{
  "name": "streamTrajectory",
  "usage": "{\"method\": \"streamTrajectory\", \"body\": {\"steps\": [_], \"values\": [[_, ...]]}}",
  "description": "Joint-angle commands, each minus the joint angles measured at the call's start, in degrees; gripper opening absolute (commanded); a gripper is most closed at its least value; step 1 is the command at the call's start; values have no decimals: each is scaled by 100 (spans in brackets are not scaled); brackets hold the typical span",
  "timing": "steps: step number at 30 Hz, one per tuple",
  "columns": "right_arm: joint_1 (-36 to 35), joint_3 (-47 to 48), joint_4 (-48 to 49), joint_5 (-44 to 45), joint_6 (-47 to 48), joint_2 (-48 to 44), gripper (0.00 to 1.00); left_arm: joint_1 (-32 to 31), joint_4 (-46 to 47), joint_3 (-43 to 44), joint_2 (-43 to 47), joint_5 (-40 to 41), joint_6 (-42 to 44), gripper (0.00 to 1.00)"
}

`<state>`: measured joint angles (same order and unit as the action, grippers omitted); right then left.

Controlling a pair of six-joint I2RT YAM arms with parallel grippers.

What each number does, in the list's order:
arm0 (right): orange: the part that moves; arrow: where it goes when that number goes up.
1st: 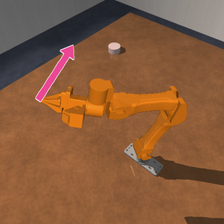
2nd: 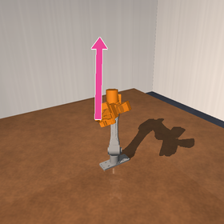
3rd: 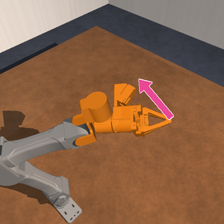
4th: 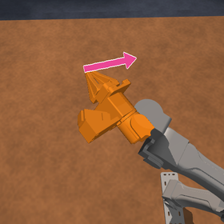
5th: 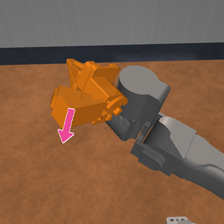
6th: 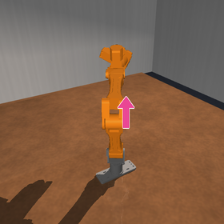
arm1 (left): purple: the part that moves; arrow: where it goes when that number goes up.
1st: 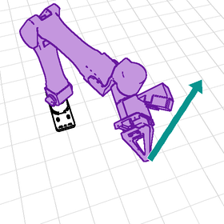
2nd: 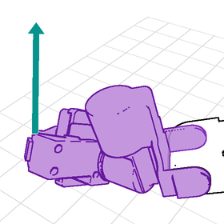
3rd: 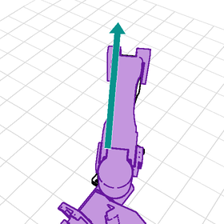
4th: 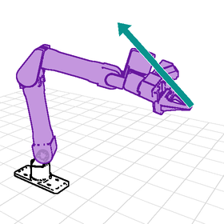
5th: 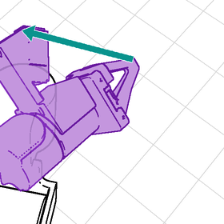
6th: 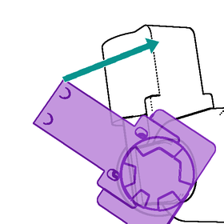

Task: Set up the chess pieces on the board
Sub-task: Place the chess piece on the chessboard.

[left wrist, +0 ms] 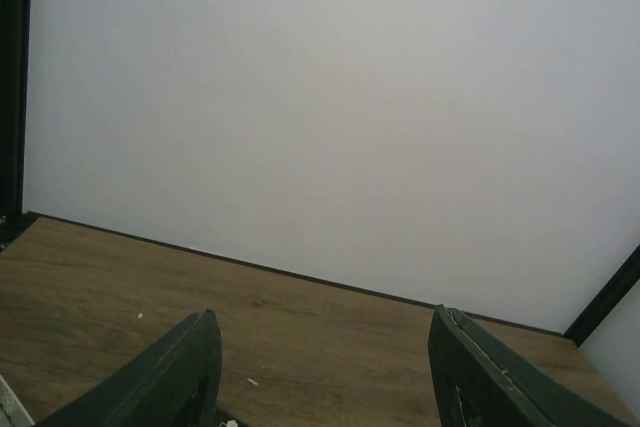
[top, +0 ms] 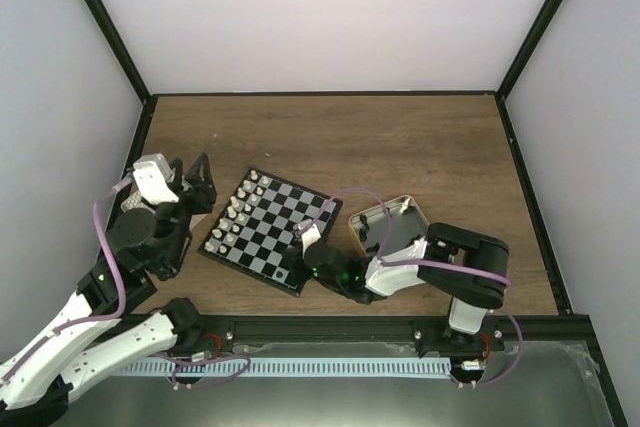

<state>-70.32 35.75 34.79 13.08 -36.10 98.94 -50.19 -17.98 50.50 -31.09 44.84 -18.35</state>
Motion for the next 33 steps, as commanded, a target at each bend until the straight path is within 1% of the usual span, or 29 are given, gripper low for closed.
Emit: {"method": "streamTrajectory", "body": {"steps": [1,6,11,15,20,25,33], "values": [[-188,221,-232,234,-252,130,8,15,329,-145,59,163,363,59],[-199,297,-370,316,-294,267,9,14,400,-248,77,148,420,61],[-195,348,-383,257,-302,390,11,10,383,-294,111,171,412,61],[-201,411,-389,256,-301,460,11,14,383,-322,115,170,412,61],[-200,386,-379,308,-309,405,12,10,381,-348,88,161,397,61],[-200,339,-251,302,-241,360,16,11,370,-365,59,139,386,61],[-198,263,-203,243,-257,196,19,17,365,-371,33,137,385,61]]}}
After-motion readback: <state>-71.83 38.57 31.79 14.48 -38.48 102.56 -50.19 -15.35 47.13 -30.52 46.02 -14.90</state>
